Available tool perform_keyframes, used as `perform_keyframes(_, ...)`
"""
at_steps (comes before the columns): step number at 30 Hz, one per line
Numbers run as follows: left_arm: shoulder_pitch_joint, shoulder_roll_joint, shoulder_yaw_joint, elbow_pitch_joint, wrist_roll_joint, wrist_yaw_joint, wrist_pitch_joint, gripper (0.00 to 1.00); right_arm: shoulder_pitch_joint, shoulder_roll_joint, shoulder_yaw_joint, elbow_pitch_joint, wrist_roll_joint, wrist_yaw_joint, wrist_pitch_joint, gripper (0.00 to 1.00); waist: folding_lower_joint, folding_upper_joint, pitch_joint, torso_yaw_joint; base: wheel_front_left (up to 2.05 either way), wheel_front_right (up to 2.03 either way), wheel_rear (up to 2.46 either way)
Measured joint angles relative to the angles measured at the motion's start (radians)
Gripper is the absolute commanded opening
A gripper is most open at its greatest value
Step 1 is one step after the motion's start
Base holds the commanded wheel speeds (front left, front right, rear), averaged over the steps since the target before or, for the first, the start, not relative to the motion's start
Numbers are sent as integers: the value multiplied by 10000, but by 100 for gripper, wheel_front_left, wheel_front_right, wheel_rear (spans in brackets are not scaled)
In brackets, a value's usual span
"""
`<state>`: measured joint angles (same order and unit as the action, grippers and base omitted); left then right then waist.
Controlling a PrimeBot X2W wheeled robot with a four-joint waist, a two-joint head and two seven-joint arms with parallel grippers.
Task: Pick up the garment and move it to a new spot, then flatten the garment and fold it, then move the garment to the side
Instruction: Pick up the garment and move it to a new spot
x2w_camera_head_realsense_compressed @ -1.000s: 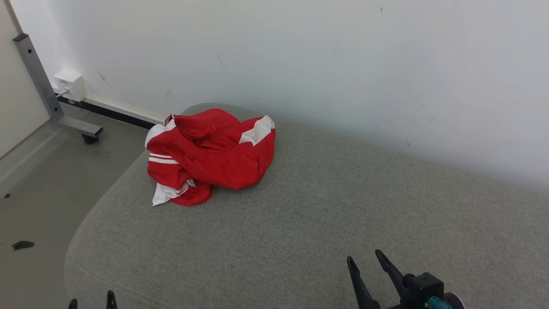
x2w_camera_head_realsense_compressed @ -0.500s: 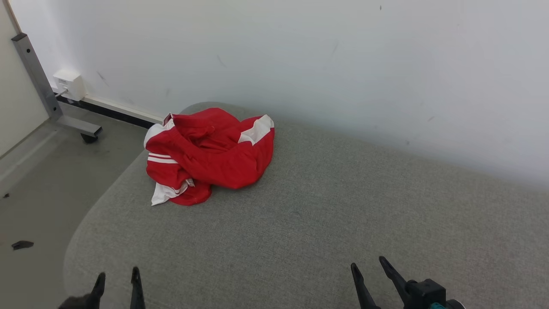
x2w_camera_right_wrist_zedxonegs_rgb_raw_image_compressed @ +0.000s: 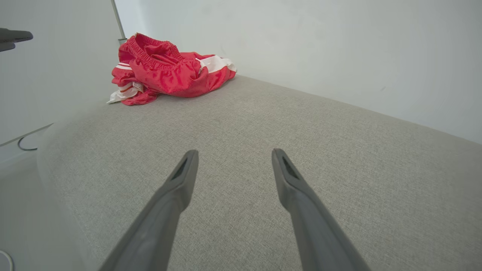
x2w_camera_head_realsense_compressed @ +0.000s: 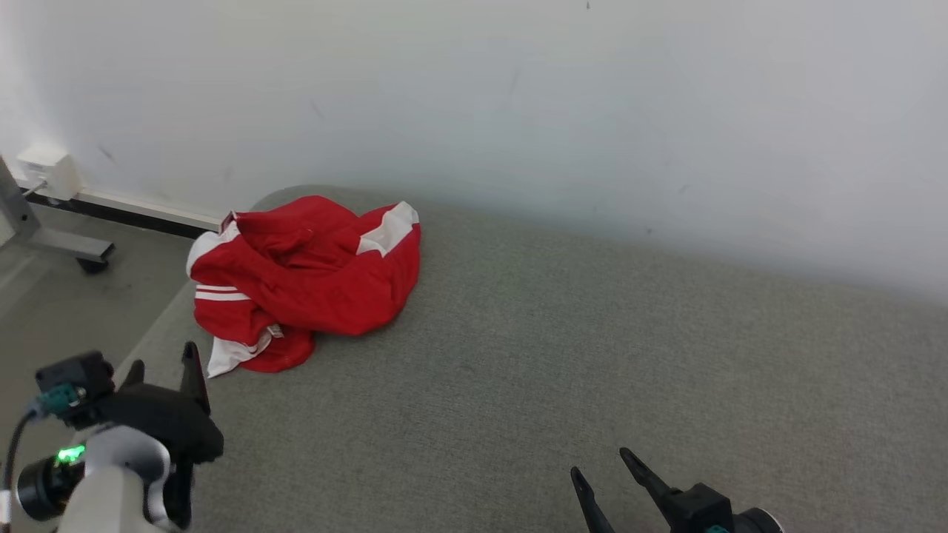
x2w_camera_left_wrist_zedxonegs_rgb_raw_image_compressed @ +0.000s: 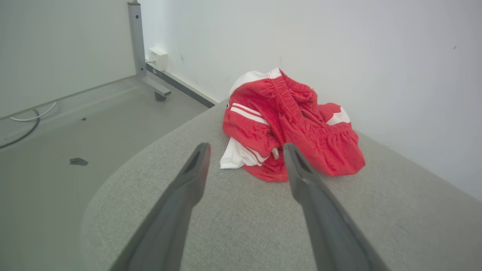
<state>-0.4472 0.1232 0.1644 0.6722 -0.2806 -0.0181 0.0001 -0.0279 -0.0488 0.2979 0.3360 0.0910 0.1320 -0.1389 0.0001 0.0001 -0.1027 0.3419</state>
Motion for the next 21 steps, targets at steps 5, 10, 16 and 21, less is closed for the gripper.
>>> perform_keyframes(5, -1434, 370, 395, 725, -533, 4, 654, 100, -220, 2, 255, -947, -523, 0, 550, 100, 1, 0, 597, -543, 0, 0, 0)
perform_keyframes(10, -2481, 725, 663, 1365, -940, 6, 1172, 100, -387, 2, 420, -1712, -842, 0, 911, 100, 1, 0, 1501, -1188, 0, 0, 0)
perform_keyframes(16, -2985, 1411, 679, 1933, -859, 238, 1413, 100, -541, 0, 458, -2230, -978, 0, 1126, 100, 2, 0, 2379, -1883, 0, 0, 0)
perform_keyframes(21, -3082, 1783, 453, 2151, -529, 621, 1726, 100, -486, -13, 217, -2468, -1103, 0, 1210, 100, 3, 1, 3074, -2582, 0, 0, 0)
